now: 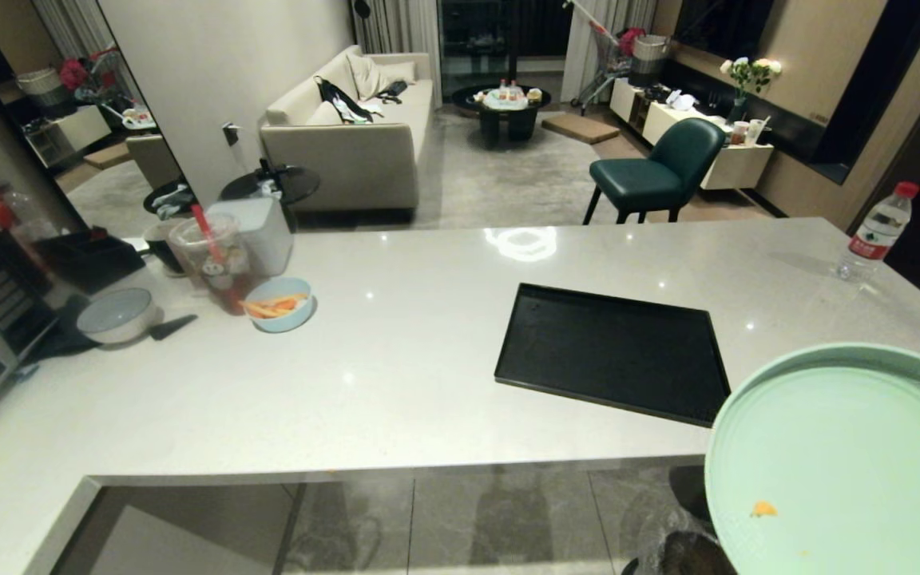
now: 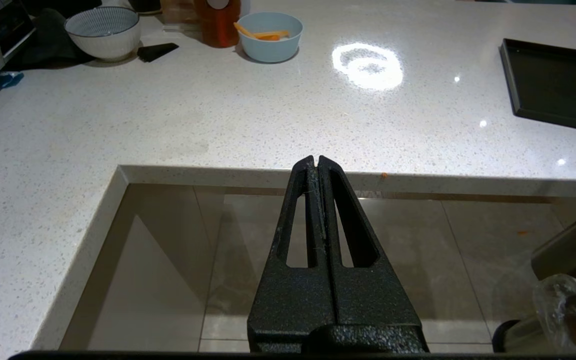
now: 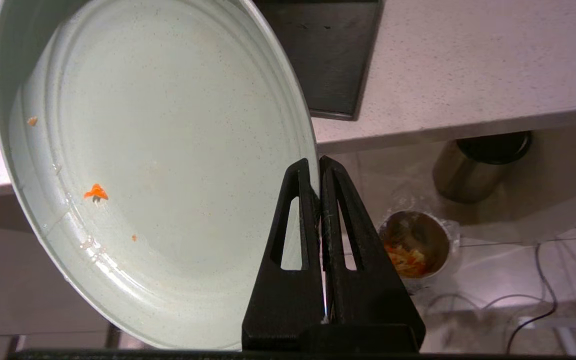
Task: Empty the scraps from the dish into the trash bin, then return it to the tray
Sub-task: Put the plate back to the table
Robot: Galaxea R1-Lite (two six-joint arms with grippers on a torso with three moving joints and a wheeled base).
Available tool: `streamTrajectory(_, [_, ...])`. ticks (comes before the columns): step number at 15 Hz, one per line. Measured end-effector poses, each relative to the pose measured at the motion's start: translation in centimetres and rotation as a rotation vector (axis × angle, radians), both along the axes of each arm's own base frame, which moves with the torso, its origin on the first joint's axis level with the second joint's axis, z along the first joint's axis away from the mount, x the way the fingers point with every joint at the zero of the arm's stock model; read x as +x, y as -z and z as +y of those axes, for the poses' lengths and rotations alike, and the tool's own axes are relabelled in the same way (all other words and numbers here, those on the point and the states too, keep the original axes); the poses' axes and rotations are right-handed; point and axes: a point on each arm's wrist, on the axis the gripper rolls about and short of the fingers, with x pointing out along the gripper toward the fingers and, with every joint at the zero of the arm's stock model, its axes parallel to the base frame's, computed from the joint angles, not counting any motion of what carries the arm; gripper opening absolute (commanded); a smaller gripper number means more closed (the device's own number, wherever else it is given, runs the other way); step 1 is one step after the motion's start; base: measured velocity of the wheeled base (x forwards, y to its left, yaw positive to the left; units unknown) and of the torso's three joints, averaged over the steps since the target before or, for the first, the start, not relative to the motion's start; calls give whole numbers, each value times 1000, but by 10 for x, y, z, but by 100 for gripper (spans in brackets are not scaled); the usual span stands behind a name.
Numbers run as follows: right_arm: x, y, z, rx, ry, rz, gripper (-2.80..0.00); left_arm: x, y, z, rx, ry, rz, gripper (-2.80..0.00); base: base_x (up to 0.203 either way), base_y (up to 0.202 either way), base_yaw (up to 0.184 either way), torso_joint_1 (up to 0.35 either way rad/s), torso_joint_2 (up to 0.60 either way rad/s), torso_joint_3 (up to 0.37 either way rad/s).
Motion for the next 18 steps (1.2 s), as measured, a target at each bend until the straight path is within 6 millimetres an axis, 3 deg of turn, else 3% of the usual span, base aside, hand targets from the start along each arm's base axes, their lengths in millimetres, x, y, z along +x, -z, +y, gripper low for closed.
streamTrajectory(8, [55,-39,-3,142,-13,67,-280,0,0,0,0,0,0,-280,0,0,0,0,0,0])
streamTrajectory(18, [134,-43,-3,399,53,239,-280,0,0,0,0,0,0,-280,0,0,0,0,0,0])
